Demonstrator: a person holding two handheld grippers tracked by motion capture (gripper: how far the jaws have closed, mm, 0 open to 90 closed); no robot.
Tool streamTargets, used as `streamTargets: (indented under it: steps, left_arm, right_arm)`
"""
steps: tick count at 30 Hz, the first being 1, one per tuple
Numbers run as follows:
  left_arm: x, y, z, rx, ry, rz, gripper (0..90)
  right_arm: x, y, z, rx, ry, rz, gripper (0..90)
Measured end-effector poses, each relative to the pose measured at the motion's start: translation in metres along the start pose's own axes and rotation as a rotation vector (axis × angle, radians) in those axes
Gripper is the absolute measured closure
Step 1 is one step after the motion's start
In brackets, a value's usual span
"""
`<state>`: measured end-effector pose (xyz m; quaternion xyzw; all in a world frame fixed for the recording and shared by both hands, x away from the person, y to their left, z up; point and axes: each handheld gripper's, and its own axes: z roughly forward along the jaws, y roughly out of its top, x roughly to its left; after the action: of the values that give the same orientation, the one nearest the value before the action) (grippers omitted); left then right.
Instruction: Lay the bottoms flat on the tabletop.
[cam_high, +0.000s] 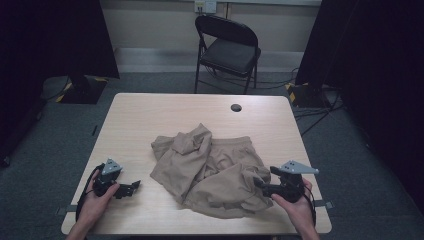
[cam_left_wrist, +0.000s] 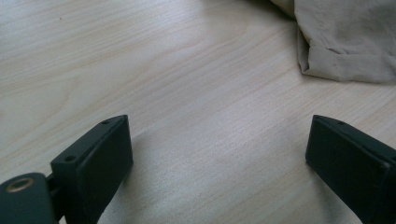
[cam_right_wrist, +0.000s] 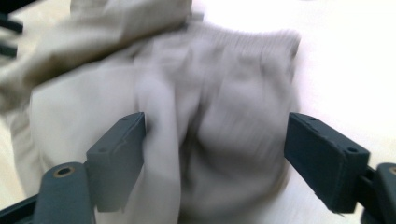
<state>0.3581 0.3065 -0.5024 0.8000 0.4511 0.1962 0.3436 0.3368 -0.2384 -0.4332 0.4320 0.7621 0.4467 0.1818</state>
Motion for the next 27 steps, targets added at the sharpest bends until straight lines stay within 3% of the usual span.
streamTargets:
  steps: [3, 6, 7, 9, 11, 13, 15, 16, 19, 20, 22, 24, 25, 26, 27]
  left_arm:
    - [0.000, 0.000, 0.000, 0.000, 0.000, 0.000, 6.8]
    - [0.000, 0.000, 0.000, 0.000, 0.000, 0.000, 6.8]
    - [0.000, 0.000, 0.000, 0.000, 0.000, 0.000, 6.8]
    - [0.000, 0.000, 0.000, 0.001, 0.001, 0.000, 6.8]
    - [0.000, 0.000, 0.000, 0.001, 0.001, 0.000, 6.8]
    - [0.000, 0.001, -0.001, 0.008, -0.001, -0.006, 7.4]
    - [0.001, 0.003, -0.003, 0.016, 0.004, -0.010, 17.6]
    - [0.002, 0.008, -0.004, 0.020, -0.013, -0.039, 22.3]
    - [0.002, 0.014, -0.005, 0.004, -0.021, -0.063, 18.6]
    - [0.001, 0.024, -0.005, 0.001, -0.019, -0.042, 19.7]
    - [-0.001, 0.030, -0.003, -0.006, -0.034, -0.048, 19.7]
    - [-0.008, 0.055, 0.002, -0.031, -0.065, -0.028, 19.6]
    - [-0.008, 0.055, 0.002, -0.031, -0.065, -0.028, 19.6]
    - [-0.015, 0.075, 0.006, -0.046, -0.092, 0.001, 19.6]
    - [-0.019, 0.085, 0.009, -0.052, -0.115, 0.005, 19.6]
  right_arm:
    - [-0.002, 0.015, 0.007, -0.028, -0.005, 0.010, 16.7]
    - [-0.004, 0.020, 0.029, 0.028, -0.005, -0.011, 17.4]
    - [-0.004, 0.020, 0.029, 0.028, -0.005, -0.011, 17.4]
    - [-0.006, 0.014, 0.055, 0.096, -0.033, -0.038, 15.0]
    - [-0.005, 0.008, 0.069, 0.136, -0.043, -0.045, 15.0]
    - [-0.005, 0.004, 0.078, 0.153, -0.049, -0.039, 14.6]
    - [-0.005, 0.001, 0.085, 0.178, -0.051, -0.041, 14.7]
    - [-0.005, -0.001, 0.087, 0.188, -0.047, -0.044, 14.7]
    - [-0.005, -0.006, 0.091, 0.196, -0.042, -0.032, 14.6]
    - [-0.005, -0.012, 0.094, 0.206, -0.050, -0.033, 14.5]
    - [-0.004, -0.014, 0.093, 0.196, -0.057, -0.045, 14.4]
    - [-0.003, -0.016, 0.093, 0.187, -0.066, -0.056, 14.0]
    - [-0.003, -0.016, 0.093, 0.187, -0.066, -0.056, 14.0]
    - [-0.001, -0.019, 0.094, 0.170, -0.077, -0.071, 13.7]
    - [-0.001, -0.019, 0.094, 0.169, -0.076, -0.071, 13.7]
